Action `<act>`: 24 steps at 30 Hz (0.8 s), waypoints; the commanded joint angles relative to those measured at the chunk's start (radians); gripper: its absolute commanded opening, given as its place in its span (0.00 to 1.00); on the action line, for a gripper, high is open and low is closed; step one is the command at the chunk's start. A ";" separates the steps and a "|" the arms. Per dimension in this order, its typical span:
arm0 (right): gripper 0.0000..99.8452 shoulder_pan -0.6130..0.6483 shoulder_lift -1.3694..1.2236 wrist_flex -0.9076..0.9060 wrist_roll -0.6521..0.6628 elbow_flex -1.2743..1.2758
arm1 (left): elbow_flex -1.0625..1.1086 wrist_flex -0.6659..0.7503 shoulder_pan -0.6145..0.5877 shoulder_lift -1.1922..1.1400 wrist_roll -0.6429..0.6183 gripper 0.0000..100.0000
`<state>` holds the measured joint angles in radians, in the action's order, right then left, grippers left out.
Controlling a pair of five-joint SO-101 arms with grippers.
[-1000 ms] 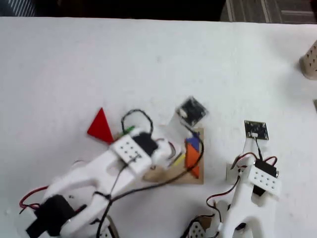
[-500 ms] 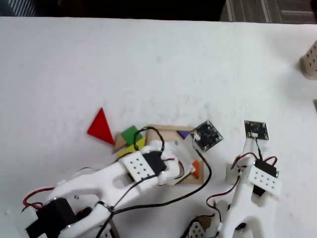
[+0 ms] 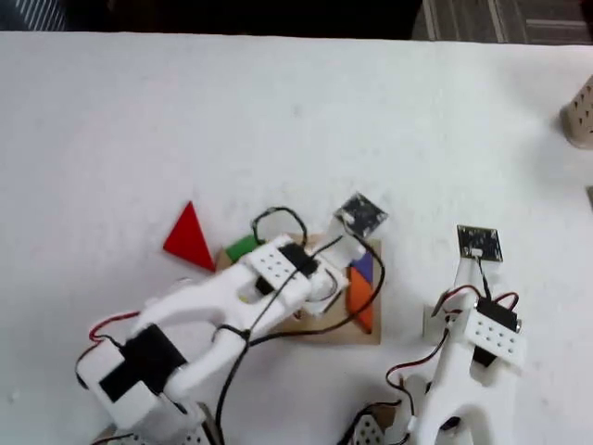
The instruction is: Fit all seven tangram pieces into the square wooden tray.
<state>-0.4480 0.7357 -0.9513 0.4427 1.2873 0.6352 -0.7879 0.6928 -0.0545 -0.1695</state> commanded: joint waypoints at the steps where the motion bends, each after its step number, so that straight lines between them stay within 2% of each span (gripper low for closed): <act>1: 0.23 0.007 0.025 0.015 0.011 -0.003 | -0.052 -0.002 -0.065 0.005 -0.012 0.02; 9: 0.23 0.007 0.025 0.015 0.011 -0.003 | -0.077 0.068 -0.156 0.001 -0.014 0.02; 13: 0.23 0.007 0.025 0.015 0.011 -0.003 | -0.081 0.104 -0.142 0.010 -0.014 0.02; 19: 0.23 0.007 0.025 0.015 0.011 -0.003 | -0.120 0.109 -0.047 0.010 -0.014 0.02; 24: 0.23 0.007 0.025 0.015 0.011 -0.003 | -0.120 0.210 -0.025 -0.001 -0.060 0.02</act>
<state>-0.4480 0.7357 -0.9513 0.4427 1.2873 0.5662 -0.6329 0.6452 -0.0606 -0.1772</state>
